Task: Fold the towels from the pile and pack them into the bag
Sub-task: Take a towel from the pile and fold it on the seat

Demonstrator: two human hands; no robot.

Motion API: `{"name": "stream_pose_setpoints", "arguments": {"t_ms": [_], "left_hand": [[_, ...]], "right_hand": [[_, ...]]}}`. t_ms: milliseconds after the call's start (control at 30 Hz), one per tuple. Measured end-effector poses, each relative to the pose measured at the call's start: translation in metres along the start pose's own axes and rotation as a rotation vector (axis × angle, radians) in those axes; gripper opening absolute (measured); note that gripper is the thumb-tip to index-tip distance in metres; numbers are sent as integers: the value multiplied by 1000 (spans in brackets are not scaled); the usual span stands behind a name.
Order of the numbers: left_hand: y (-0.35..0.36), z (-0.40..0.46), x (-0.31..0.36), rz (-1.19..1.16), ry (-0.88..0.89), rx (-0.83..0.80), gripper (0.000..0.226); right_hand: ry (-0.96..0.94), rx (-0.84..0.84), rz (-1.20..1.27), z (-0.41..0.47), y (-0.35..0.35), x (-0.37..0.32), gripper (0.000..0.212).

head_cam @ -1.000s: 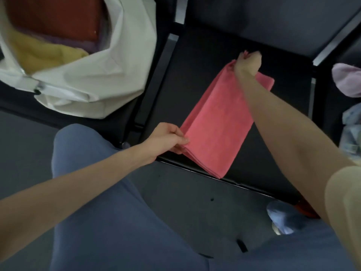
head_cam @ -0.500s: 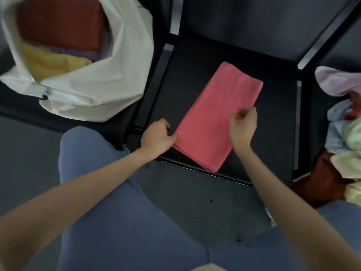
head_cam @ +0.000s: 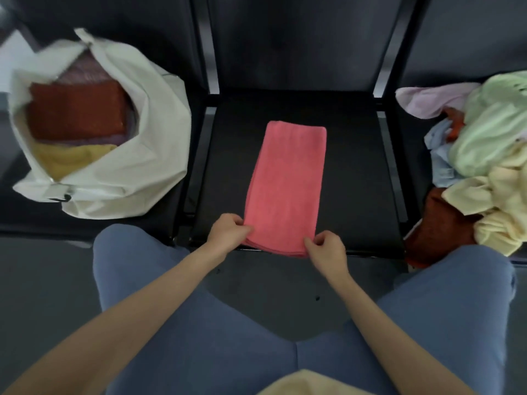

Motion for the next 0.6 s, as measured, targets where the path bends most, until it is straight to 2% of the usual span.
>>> {"name": "stream_pose_setpoints", "arguments": {"t_ms": [133,233,300,433,600], "left_hand": [[9,-30,-6,-207,-66,-132,10],[12,-46,-3,-401,-91,-177,24],[6,-50,3,-543,-57,-156,30],[-8,-45,24,-814,4,-154,14],[-8,-11,41,-1124,-38,-223,13]], "right_hand": [[125,-66,362,-22,-20,7,12],[111,-40,478,-31,-37,5,21],[92,-59,550,-30,-44,-3,16],[114,-96,732,-15,-48,-25,17],[112,-81,831,16,-37,-53,17]]}}
Point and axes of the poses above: each hand's wrist, its own z-axis towards the middle knuckle, its own y-axis out of the palm, x = y × z, the point moved 6 cm from there along z, towards the middle knuckle, and after that the axes turned 13 degrees about z, right-handed, at the moved point
